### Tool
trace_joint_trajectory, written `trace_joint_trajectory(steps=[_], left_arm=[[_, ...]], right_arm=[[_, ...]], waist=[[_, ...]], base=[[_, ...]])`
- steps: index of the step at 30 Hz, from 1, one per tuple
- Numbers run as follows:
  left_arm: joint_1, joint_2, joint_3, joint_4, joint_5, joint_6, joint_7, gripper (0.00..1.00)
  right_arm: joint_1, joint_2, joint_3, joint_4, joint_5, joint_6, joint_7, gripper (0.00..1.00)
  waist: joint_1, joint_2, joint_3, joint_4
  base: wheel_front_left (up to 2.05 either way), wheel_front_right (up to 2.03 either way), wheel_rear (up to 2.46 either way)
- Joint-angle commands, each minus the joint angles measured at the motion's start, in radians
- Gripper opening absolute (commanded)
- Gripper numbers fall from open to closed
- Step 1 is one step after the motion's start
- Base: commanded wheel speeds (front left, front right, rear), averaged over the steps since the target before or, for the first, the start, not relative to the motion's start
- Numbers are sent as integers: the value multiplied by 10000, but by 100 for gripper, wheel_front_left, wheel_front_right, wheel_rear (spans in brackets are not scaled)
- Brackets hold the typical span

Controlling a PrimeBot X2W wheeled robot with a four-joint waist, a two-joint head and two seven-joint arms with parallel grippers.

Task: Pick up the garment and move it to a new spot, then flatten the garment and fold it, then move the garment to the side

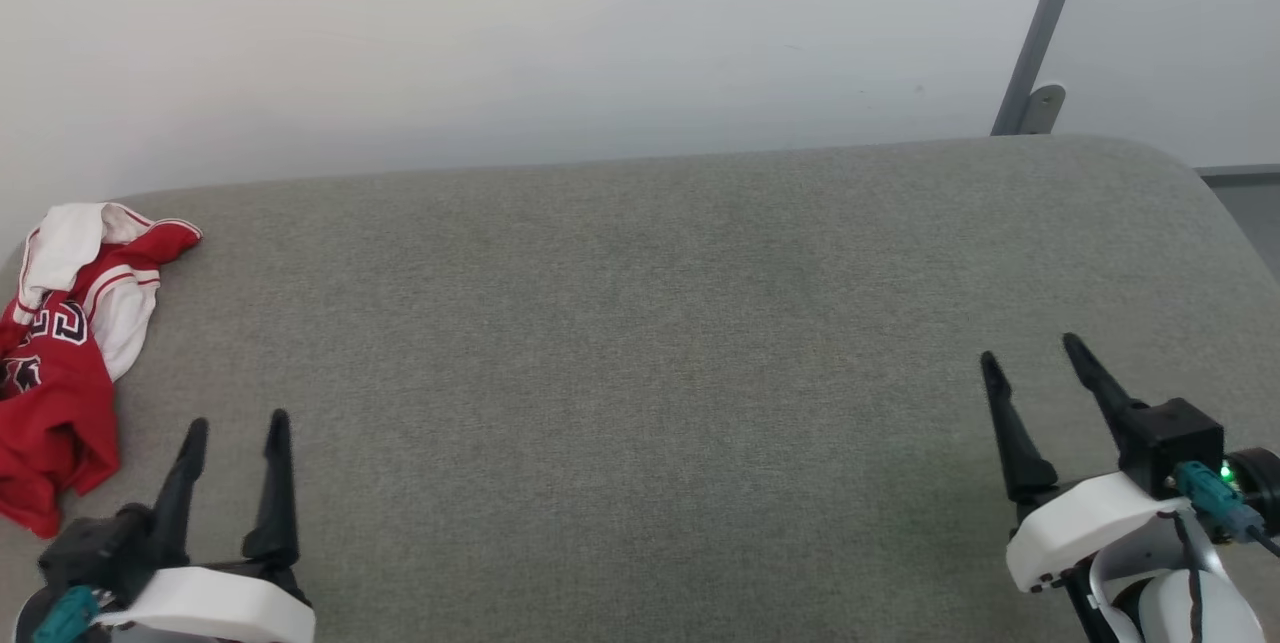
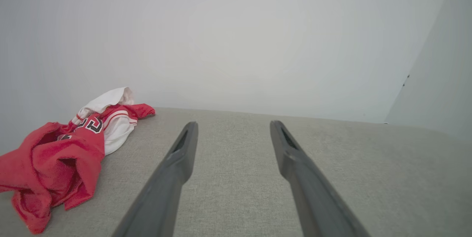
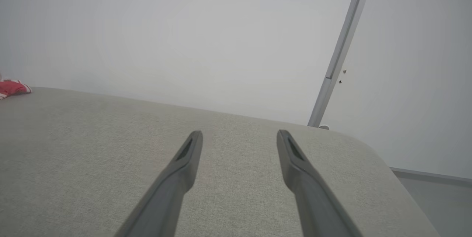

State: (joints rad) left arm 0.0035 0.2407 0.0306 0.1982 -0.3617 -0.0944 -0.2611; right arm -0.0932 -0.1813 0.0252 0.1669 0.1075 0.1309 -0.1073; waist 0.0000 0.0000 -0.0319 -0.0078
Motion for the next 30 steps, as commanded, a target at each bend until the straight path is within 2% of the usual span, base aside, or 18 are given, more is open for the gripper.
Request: trace_joint_trajectory(steps=[1,9,18,24,30], left_arm=[[-13,2,85,41,-120,64,-5,100],[-184,213,526,238,-326,459,144,100],[-102,320,762,124,-367,858,291,100],[24,328,738,42,-387,964,439,100],[138,267,711,23,-448,1113,513,100]], right_arm=[[-61,35,35,-19,50,-3,-73,100],[-237,-163,775,27,331,-3,45,100],[-406,-200,1540,10,636,-5,142,100],[-499,-297,2142,-86,887,-5,250,100],[-539,-302,2476,-168,1074,-5,348,100]], waist=[[0,0,-7,42],[0,0,-118,809],[0,0,-317,2342],[0,0,-386,3343],[0,0,-370,4098]], base=[[0,0,0],[0,0,0],[0,0,0],[0,0,0],[0,0,0]])
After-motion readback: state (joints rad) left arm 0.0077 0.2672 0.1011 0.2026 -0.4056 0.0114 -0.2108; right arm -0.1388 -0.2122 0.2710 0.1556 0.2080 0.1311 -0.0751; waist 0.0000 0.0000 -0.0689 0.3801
